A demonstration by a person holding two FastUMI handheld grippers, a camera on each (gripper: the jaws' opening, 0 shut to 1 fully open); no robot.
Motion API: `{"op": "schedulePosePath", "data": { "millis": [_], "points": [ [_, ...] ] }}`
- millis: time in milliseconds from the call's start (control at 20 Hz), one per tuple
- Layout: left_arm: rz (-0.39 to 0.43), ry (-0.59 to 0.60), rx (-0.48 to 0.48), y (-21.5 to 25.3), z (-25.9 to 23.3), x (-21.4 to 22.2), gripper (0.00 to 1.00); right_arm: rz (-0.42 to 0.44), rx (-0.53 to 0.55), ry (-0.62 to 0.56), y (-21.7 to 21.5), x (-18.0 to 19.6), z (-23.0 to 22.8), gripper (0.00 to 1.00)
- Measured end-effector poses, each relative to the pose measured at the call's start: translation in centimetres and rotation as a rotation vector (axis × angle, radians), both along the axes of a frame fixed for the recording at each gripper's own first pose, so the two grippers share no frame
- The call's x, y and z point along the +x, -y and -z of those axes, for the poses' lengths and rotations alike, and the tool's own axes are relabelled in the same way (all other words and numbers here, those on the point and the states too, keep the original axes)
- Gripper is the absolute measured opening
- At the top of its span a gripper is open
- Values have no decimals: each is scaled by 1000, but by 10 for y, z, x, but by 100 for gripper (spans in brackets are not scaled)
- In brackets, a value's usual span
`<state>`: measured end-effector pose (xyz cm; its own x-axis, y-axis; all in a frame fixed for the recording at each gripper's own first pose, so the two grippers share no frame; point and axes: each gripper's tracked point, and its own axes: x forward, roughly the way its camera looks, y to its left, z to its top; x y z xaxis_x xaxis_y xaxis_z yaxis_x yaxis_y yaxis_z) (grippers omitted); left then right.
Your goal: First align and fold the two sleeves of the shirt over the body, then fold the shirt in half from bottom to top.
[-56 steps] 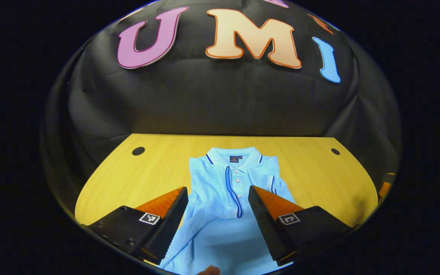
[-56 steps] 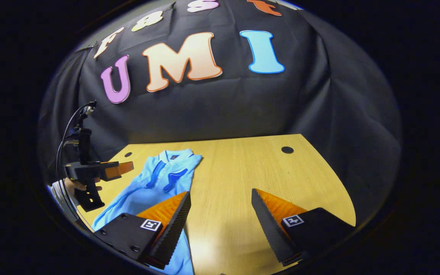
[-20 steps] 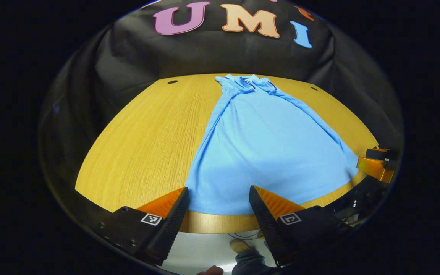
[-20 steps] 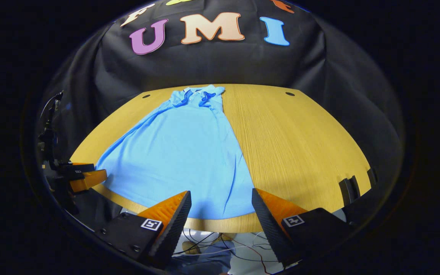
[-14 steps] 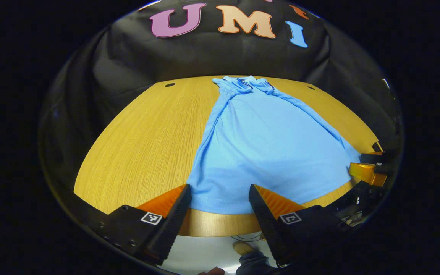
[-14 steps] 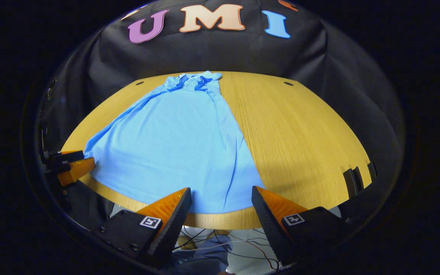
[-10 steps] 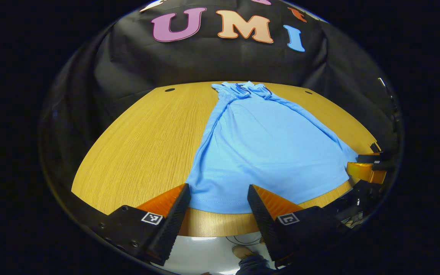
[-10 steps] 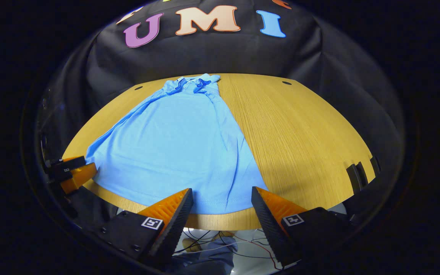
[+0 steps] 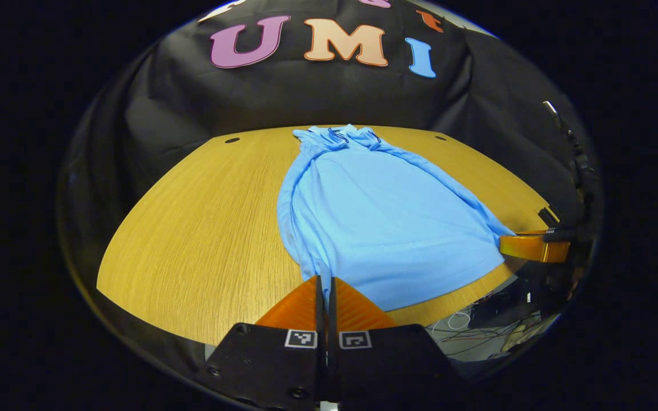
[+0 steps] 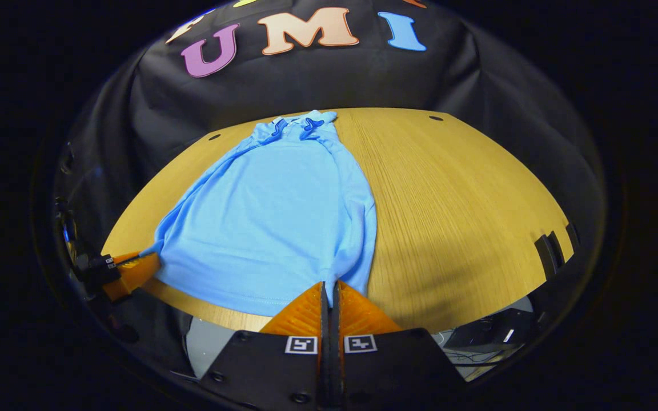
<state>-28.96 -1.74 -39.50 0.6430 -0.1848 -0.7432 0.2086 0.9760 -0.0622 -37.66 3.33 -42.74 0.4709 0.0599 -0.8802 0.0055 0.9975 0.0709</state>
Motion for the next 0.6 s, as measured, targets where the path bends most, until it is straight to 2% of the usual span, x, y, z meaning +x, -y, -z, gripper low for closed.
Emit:
{"op": "schedulePosePath", "data": {
  "millis": [150, 300, 400, 600],
  "points": [
    [-27, -63, -3, -1, 0, 1, 0, 3, 2, 0, 0, 3, -1, 3],
    [-63, -106, -64, 3, -6, 1, 0, -12, 7, 15, -5, 8, -12, 3],
    [-79, -84, -131, 7, -23, 9, 0, -20, 29, 52, -11, 20, -27, 3],
    [-89, -27, -173, 1, -56, 37, 0, -22, 58, 147, -15, 60, -64, 2]
  ]
}}
